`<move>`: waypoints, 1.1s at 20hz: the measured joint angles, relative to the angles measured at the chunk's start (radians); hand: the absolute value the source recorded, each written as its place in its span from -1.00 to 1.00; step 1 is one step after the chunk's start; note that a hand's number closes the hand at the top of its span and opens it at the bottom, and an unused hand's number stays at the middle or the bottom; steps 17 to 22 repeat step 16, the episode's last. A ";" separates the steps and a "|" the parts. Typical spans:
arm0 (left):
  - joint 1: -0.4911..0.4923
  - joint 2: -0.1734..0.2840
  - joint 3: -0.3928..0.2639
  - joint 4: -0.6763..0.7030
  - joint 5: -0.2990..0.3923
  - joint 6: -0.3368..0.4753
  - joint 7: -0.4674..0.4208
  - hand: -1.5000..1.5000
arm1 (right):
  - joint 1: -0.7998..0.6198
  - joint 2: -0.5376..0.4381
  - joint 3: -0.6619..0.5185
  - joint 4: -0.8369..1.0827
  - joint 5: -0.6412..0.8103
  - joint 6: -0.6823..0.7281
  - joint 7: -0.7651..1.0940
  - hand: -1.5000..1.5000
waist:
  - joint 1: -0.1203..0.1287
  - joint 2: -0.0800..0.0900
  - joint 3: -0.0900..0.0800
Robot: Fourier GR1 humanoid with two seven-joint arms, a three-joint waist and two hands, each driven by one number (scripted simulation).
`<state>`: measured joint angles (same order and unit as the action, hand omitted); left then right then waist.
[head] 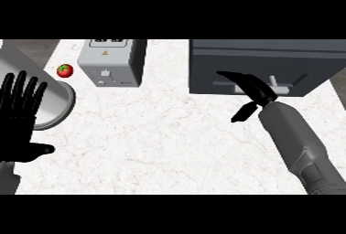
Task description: Pick up the cup, place it into the drawer and close the drawer
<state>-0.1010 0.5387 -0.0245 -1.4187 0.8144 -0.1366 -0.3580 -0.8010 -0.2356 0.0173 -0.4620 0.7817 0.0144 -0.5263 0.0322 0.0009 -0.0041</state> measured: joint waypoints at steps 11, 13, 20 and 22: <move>-0.018 -0.029 -0.018 -0.004 -0.033 -0.012 0.008 -1.00 | -0.125 -0.065 -0.047 0.216 0.000 0.063 -0.129 -1.00 | 0.035 0.006 -0.001; -0.026 -0.037 -0.020 0.009 -0.043 -0.011 -0.003 -1.00 | -0.134 -0.071 -0.049 0.233 0.002 0.076 -0.149 -1.00 | 0.037 0.008 -0.001; -0.036 -0.041 -0.022 0.008 -0.054 -0.003 0.001 -1.00 | -0.144 -0.078 -0.053 0.257 0.003 0.084 -0.166 -1.00 | 0.041 0.008 -0.001; -0.036 -0.041 -0.022 0.008 -0.054 -0.003 0.001 -1.00 | -0.144 -0.078 -0.053 0.257 0.003 0.084 -0.166 -1.00 | 0.041 0.008 -0.001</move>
